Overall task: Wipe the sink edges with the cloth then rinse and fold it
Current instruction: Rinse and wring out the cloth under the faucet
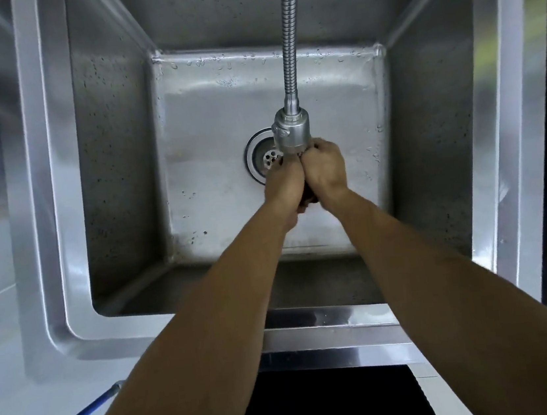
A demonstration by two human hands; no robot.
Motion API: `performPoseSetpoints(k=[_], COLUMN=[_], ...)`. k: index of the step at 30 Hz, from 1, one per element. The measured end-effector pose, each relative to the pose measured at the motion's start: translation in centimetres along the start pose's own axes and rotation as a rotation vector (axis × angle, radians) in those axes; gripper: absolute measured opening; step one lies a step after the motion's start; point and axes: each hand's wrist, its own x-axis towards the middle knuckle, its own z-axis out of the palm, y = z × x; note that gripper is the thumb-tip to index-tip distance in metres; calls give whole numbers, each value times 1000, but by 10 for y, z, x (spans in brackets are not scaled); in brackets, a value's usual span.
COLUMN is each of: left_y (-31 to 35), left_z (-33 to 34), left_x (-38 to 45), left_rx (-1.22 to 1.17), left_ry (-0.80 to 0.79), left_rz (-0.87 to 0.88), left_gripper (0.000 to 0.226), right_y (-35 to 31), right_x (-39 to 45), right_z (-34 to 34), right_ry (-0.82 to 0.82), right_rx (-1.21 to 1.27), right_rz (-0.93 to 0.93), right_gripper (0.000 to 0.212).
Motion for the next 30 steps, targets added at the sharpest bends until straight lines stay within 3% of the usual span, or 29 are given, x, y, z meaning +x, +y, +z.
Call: performPoseSetpoints(k=[4,9,13,18,21,25,30], left_y=[8,1,4,-1,8,14,-8], left_z=[-22,4,-21,-1,-13,-25,-5], left_x=[15,1,23,10,24,34,34], left_rx=[-204,-84,-268,-50,-88,-259,-355], left_ry=[72,-64,52,-131,-37,112,96], left_rz=[-110,-161,-174,-217,-182,-82,-47], left_gripper=[23,24,26,21,20,31,52], right_y=[1,-6,3,-1,7,7,9], right_x=[-30,9,-21,26,9,-35,-4], right_z=[16,-7,16,-8,1,24,13], right_ry=[-71,29,-99,-105,-136,-265,-53], right_rx=[-126,-97,-134,-188,-127,185,119], right_rz=[-131,-14,-57,-51,-94,-71,-8], right_gripper=[36,35,40,31,20,20,22])
